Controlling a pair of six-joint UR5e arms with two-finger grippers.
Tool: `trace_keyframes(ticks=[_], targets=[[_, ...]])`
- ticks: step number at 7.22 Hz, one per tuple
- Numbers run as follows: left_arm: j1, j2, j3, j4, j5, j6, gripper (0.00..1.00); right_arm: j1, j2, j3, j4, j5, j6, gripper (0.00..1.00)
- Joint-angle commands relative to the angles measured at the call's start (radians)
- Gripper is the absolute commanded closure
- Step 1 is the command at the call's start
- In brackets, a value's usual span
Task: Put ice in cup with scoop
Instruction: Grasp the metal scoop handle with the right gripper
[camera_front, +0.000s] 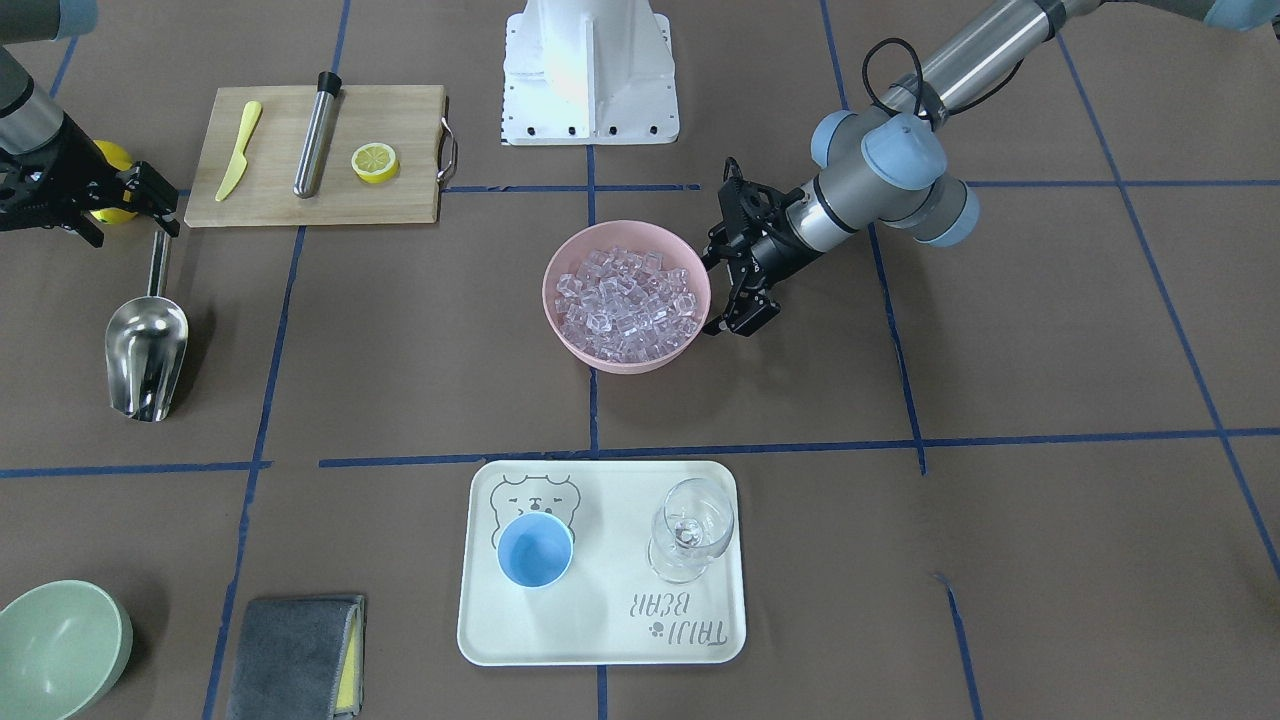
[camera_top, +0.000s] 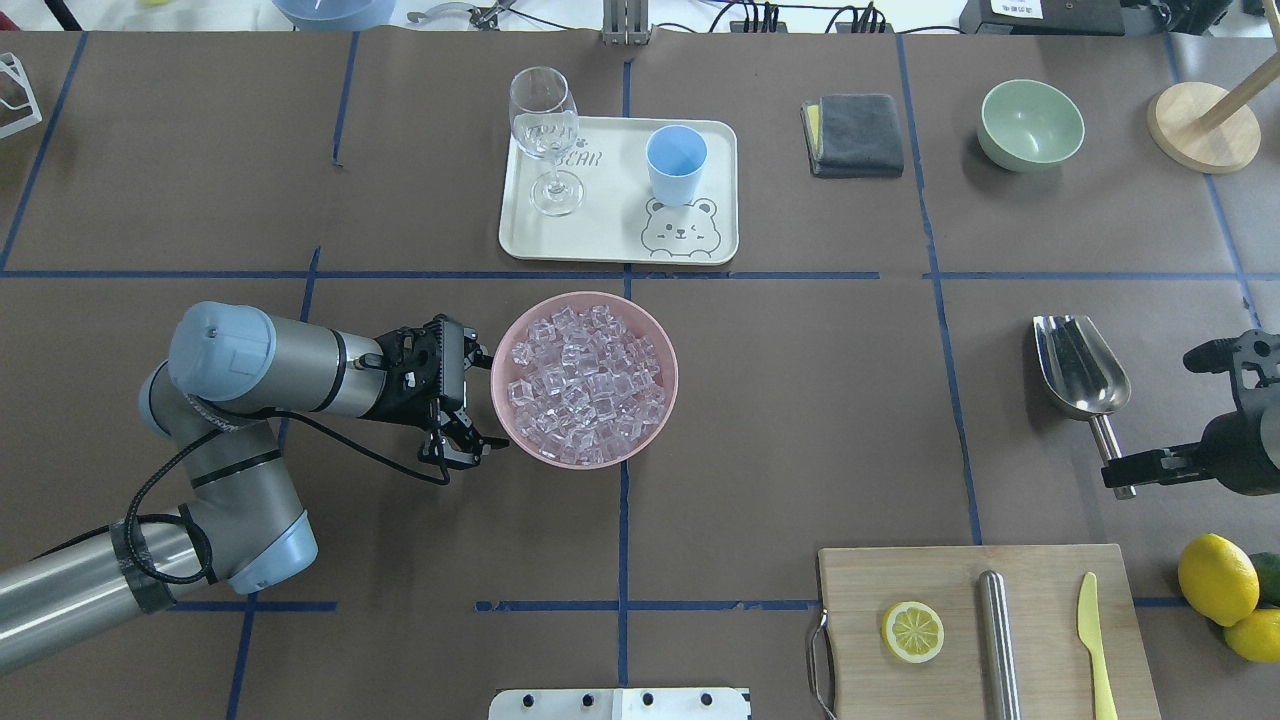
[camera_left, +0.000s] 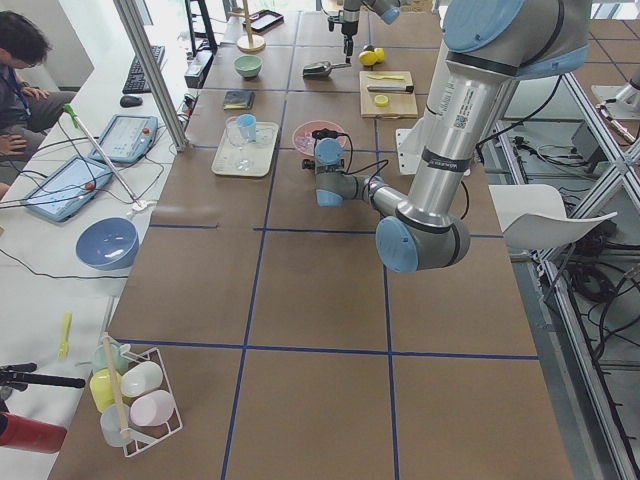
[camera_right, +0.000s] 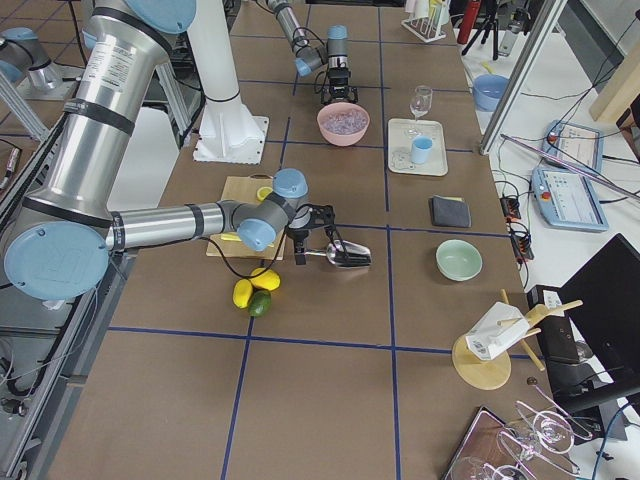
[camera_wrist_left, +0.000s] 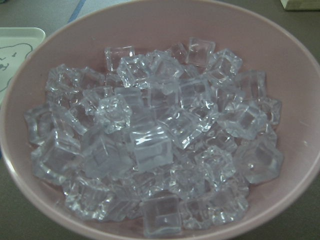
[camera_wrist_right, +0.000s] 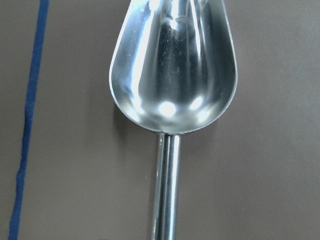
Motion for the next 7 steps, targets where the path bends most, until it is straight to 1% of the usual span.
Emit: trace_keyframes(ticks=[1, 2, 3, 5, 7], targets=[[-0.001, 0.000, -0.002, -0.001, 0.000, -0.003, 0.00, -0.038, 0.004, -0.014, -0.001, -0.001, 0.023, 0.10], [-0.001, 0.000, -0.002, -0.001, 0.000, -0.003, 0.00, -0.056, 0.014, -0.024, -0.001, -0.001, 0.018, 0.10], [-0.001, 0.000, -0.002, -0.001, 0.000, -0.003, 0.00, -0.061, 0.022, -0.033, -0.001, -0.003, 0.015, 0.14], [-0.001, 0.000, -0.002, -0.001, 0.000, -0.003, 0.00, -0.063, 0.020, -0.035, -0.008, -0.003, 0.012, 0.34], [-0.003, 0.000, -0.005, -0.001, 0.000, -0.003, 0.00, -0.083, 0.024, -0.046, -0.011, -0.004, 0.012, 0.42]])
